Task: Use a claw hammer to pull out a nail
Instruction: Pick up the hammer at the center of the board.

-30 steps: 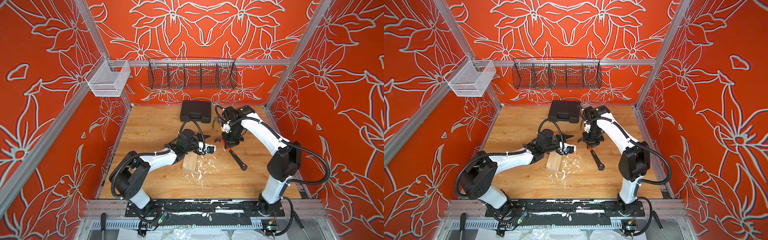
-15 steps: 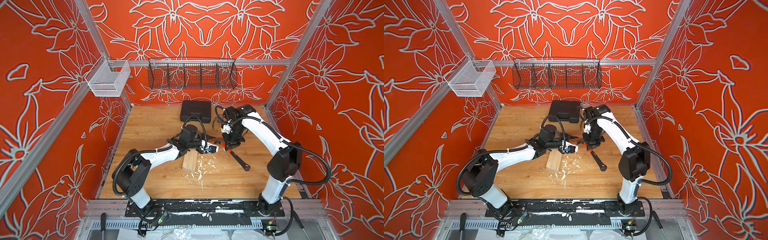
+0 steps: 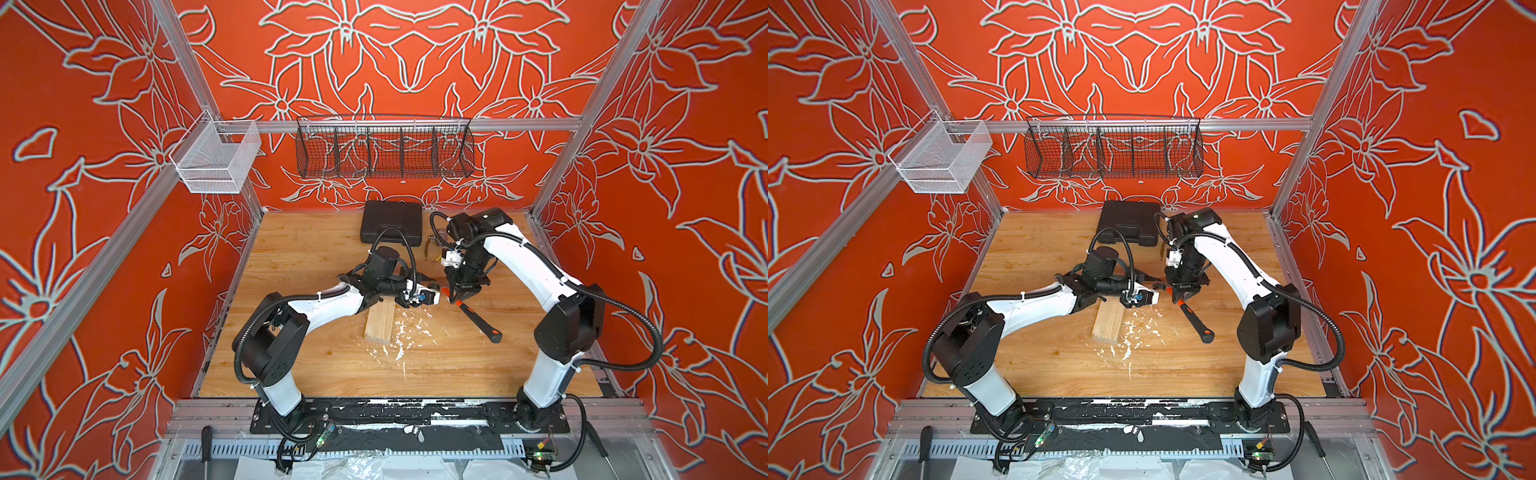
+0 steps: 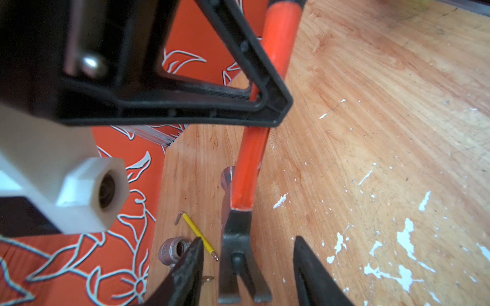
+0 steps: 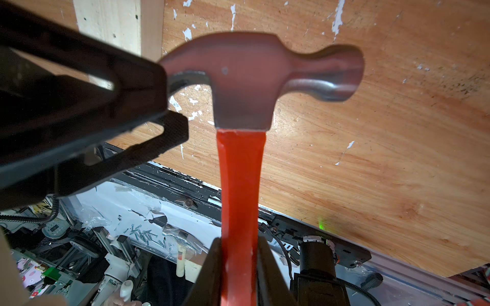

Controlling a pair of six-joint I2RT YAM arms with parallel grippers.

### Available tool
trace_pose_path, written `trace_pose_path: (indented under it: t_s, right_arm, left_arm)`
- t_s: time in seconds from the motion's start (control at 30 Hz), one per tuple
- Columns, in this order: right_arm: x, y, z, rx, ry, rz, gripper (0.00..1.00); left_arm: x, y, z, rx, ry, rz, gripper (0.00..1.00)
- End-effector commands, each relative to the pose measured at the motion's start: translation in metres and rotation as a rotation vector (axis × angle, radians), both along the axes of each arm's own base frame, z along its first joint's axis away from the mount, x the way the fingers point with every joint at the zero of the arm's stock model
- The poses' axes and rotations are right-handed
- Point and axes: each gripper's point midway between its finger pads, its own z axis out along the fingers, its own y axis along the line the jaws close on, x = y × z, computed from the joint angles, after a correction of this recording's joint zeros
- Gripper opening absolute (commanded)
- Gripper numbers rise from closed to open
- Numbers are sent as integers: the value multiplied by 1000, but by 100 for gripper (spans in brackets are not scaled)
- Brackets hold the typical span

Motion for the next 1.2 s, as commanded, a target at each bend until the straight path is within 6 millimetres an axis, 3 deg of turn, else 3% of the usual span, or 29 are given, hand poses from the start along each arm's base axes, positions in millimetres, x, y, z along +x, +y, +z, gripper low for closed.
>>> trace_pose_path:
  t_s: [0.0, 0.5, 1.17]
  right_arm:
    - [-8, 3, 22, 46, -12, 16, 0]
    - [-7, 8, 23, 55, -7, 17, 0]
    - [-7, 13, 24, 66, -1, 13, 0]
  left_arm:
    - [-5, -5, -4, 3, 33, -35, 51]
    - [10, -20, -1, -24, -26, -3, 42]
    - [1, -16, -5, 15, -48, -12, 12]
